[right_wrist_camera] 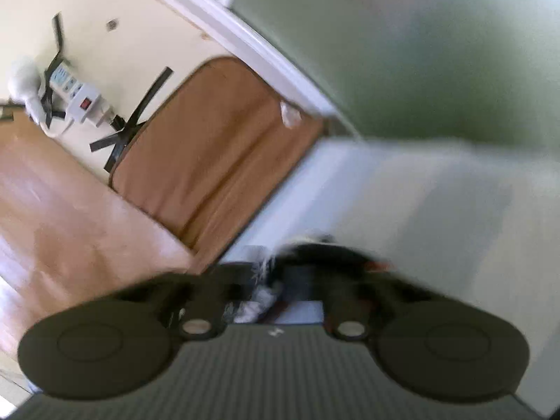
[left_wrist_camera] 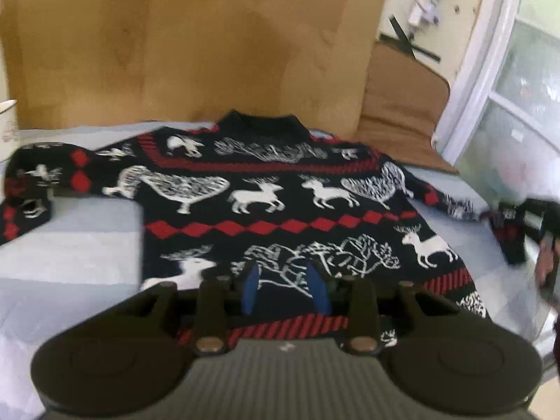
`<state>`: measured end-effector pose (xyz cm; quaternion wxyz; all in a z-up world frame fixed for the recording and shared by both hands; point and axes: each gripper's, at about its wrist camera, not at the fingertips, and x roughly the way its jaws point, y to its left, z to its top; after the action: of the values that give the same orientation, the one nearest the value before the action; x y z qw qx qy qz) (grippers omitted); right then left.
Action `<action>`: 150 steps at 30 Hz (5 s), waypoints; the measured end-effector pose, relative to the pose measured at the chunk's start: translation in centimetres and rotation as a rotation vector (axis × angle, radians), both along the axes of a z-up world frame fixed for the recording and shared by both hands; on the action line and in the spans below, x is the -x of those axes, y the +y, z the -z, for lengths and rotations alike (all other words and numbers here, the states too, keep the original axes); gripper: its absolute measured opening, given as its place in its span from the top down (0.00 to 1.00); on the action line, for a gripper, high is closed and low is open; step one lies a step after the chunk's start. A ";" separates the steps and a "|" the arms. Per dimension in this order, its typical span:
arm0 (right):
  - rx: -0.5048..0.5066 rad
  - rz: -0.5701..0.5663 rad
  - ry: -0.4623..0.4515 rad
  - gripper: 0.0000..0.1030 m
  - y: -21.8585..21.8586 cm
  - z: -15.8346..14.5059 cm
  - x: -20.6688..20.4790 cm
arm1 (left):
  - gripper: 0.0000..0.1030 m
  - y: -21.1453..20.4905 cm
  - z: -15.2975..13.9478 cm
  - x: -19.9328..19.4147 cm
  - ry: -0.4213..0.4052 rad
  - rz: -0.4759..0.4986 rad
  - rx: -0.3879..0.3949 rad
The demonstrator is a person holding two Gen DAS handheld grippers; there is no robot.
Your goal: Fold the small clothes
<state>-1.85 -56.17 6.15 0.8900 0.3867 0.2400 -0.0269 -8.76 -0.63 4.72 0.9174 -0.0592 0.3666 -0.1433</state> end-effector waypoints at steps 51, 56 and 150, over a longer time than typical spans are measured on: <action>0.270 -0.486 0.109 0.35 11.6 0.3 -14.4 | 0.15 5.8 4.7 -18.1 0.172 -0.120 0.345; 0.183 -0.527 0.114 0.57 12.5 1.8 -14.9 | 0.66 5.6 5.5 -21.5 0.192 -0.236 0.427; -0.384 -0.637 0.089 0.49 28.5 4.3 -10.0 | 0.67 -5.7 -1.9 -22.0 -0.247 0.048 -0.238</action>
<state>8.11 -27.71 1.88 0.7537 0.4508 0.3876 0.2801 13.25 -6.36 6.65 0.9523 0.0765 0.2668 -0.1270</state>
